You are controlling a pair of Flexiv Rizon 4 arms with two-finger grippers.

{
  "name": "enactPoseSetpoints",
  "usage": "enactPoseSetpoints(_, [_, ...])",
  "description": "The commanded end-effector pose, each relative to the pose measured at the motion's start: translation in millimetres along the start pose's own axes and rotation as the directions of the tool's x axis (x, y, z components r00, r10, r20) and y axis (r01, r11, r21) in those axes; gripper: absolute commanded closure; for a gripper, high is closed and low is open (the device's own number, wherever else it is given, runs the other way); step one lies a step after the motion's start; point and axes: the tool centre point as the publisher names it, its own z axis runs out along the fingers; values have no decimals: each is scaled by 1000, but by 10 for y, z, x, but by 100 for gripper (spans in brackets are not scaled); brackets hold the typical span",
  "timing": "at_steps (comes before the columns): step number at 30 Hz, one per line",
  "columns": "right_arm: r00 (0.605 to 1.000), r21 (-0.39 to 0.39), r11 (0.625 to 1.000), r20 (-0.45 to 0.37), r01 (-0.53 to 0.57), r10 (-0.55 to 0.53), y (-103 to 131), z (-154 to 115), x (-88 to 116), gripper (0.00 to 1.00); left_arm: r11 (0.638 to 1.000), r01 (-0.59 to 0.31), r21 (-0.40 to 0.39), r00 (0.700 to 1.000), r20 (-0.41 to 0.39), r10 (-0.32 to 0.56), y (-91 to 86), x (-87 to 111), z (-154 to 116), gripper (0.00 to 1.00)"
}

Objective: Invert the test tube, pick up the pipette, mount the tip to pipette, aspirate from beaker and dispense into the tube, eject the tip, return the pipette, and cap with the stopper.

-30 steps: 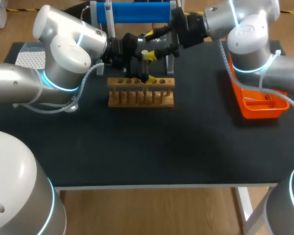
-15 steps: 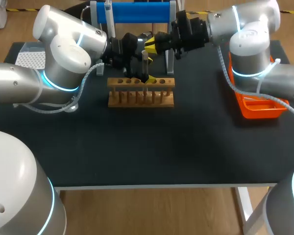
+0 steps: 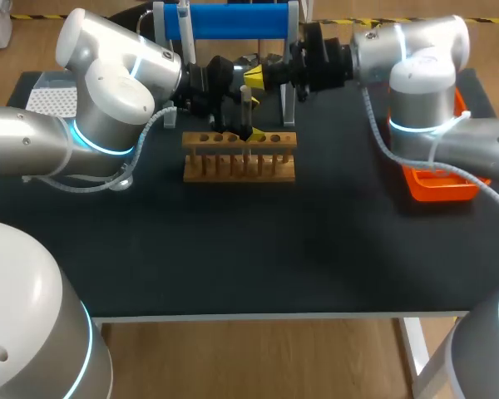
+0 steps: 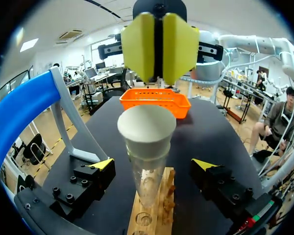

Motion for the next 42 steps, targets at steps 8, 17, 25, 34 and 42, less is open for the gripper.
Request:
enactPoseSetpoints(8, [999, -67, 998, -46, -11, 8, -55, 34, -38, 100, 1000, 1, -3, 1000, -2, -1, -3, -10, 4, 0])
enactPoseSetpoints(17, [998, -79, 997, -54, -15, 11, -60, 58, -34, 100, 1000, 1, -3, 1000, -2, -1, -3, -10, 4, 0])
enactPoseSetpoints(25, [998, -74, 997, -60, -23, 19, -84, 77, -39, 100, 1000, 1, -3, 1000, -2, -1, -3, -10, 4, 0])
enactPoseSetpoints(34, [998, -63, 998, -61, -32, 28, -126, 94, -29, 100, 1000, 1, -3, 1000, -2, -1, -3, -10, 4, 0])
enactPoseSetpoints(42, [997, -57, 997, -61, -57, 53, -199, 112, -31, 100, 1000, 1, -3, 1000, -2, -1, -3, -10, 4, 0])
